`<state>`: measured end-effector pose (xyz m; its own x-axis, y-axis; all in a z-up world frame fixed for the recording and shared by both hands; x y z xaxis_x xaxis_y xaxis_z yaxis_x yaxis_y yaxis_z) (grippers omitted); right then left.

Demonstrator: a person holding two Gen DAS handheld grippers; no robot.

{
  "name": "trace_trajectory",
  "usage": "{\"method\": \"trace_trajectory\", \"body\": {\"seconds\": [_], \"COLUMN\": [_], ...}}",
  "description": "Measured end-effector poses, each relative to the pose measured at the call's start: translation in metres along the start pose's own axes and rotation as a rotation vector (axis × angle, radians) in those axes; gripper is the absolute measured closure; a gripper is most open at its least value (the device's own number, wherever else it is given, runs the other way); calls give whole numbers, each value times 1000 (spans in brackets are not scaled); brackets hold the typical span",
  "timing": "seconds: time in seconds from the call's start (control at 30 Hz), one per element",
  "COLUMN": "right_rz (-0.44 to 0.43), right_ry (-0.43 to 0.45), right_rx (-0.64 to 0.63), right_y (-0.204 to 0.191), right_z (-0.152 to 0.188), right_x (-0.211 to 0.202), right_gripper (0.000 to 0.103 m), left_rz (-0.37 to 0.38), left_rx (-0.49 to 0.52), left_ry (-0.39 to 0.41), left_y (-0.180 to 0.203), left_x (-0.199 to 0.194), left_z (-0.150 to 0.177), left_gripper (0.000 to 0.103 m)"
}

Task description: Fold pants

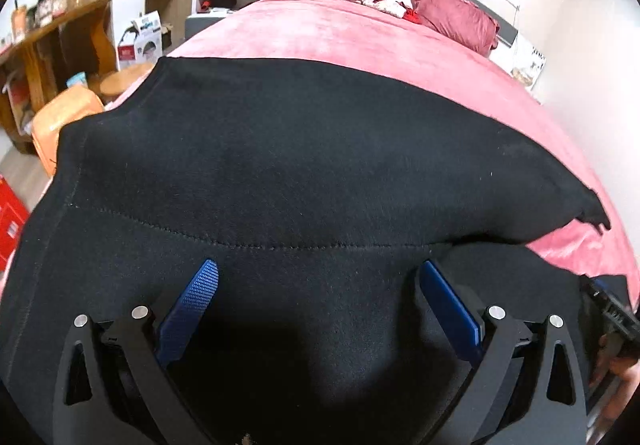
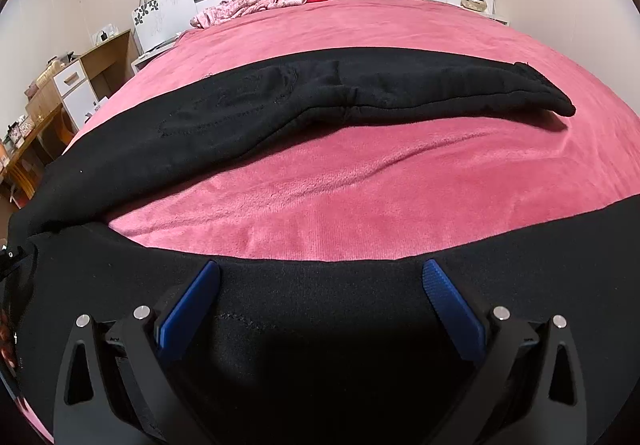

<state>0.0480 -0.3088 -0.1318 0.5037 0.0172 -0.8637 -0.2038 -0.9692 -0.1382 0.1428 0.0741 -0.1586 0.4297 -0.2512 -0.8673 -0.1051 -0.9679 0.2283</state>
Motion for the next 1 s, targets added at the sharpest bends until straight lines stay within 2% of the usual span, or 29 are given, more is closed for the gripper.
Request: {"method": "trace_trajectory", "body": {"seconds": [0.17, 0.27, 0.4, 0.57, 0.7, 1.0], "right_rz": [-10, -17, -30, -37, -41, -44], "right_ry": [3, 5, 7, 7, 7, 8], "right_rx": [5, 7, 14, 17, 19, 20], "right_y": [-1, -1, -1, -1, -1, -1], "right_z": [0, -1, -2, -2, -3, -3], "right_x": [1, 2, 4, 5, 5, 5], "right_gripper": [2, 2, 2, 2, 2, 2], "left_rz": [0, 17, -50, -186, -262, -248], "left_rx": [17, -1, -40, -49, -89, -235], "left_ry": [-18, 20, 82, 128, 71, -76], "left_y": [1, -6, -32, -67, -98, -139], "left_x": [-3, -9, -15, -9, 13, 58], "left_z": [-9, -38, -94, -157, -187, -192], "left_gripper": [4, 4, 4, 4, 4, 4]}}
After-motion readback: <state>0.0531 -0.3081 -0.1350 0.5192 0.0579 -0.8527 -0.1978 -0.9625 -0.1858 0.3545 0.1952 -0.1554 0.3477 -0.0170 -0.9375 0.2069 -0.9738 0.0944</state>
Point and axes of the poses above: each gripper's, at about its wrist camera, not at the fingertips, and x roughly the way its jaws point, y to its right, z to its underside, the point moved 8 cm from there along x, roughly the way its jaws point, and after that the axes turned 13 degrees about -y, right-handed, at the moved point
